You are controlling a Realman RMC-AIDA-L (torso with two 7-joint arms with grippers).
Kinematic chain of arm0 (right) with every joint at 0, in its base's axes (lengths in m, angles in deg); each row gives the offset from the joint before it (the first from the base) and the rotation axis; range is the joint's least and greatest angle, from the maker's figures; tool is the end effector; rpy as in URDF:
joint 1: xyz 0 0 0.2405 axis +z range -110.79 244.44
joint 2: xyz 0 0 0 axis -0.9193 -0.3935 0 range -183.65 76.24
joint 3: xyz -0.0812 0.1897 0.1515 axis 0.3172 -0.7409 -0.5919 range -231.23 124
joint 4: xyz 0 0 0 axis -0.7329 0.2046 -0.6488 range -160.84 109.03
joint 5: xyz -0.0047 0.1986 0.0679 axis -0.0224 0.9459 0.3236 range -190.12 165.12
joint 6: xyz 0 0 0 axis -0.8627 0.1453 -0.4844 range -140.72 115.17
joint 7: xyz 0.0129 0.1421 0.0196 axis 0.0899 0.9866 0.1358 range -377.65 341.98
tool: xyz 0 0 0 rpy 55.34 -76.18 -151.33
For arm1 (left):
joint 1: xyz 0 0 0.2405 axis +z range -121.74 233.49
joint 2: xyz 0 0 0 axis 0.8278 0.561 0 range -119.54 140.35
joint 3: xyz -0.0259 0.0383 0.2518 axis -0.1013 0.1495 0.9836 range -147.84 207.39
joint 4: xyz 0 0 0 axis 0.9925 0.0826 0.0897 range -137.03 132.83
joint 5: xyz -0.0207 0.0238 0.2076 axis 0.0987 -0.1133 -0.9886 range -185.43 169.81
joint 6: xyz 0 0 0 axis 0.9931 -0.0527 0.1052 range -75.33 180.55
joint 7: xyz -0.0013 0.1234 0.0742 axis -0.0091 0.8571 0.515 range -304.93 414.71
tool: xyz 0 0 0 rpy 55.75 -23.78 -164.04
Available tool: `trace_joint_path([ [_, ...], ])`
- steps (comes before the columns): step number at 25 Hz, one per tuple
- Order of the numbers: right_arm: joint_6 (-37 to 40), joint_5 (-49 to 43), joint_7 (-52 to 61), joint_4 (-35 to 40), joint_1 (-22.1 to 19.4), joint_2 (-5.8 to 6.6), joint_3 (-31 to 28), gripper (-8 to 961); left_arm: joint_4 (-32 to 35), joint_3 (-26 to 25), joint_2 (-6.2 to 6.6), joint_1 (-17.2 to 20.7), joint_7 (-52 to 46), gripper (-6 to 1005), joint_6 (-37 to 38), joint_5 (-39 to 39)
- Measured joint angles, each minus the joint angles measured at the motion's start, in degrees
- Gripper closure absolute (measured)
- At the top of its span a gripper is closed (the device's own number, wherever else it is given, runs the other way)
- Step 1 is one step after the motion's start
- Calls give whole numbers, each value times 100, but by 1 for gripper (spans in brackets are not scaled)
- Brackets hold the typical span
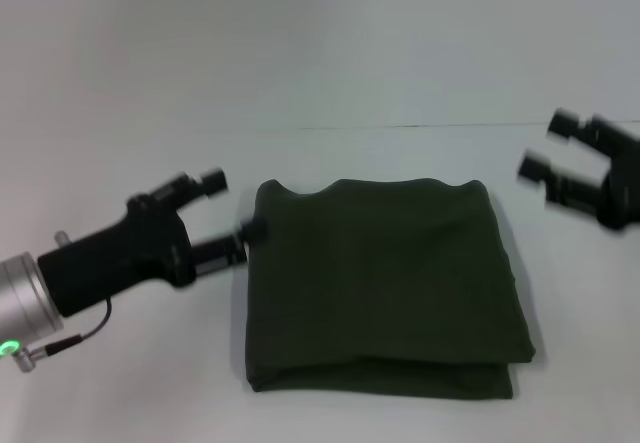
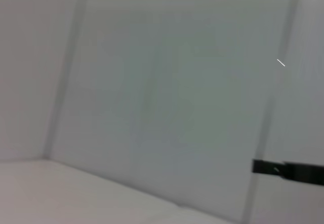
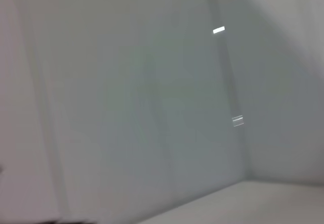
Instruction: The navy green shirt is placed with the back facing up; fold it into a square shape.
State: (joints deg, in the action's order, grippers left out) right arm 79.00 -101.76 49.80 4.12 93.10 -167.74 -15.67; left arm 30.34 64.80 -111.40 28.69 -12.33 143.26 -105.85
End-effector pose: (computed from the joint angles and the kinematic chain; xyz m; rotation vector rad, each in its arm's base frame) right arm 0.2737 0.3333 0.0586 -2.3440 0.4609 1.0801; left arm -0.2544 0.3231 0.0036 -2.4288 -0.5110 -1.0787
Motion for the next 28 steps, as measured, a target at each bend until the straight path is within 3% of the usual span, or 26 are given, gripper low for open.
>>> trace_joint_path([
  [3, 406, -625, 53, -32, 4, 183, 86, 67, 75, -10, 99, -132, -3, 108, 282, -595],
  [5, 438, -956, 62, -57, 33, 195, 95, 67, 69, -9, 151, -243, -17, 108, 417, -958],
  [13, 265, -1992, -135, -53, 196, -146, 130, 67, -98, 190, 170, -430, 25, 108, 439, -1395],
  [28, 150, -2127, -152, -60, 299, -214, 127, 67, -163, 375, 165, -517, 22, 108, 476, -1555],
])
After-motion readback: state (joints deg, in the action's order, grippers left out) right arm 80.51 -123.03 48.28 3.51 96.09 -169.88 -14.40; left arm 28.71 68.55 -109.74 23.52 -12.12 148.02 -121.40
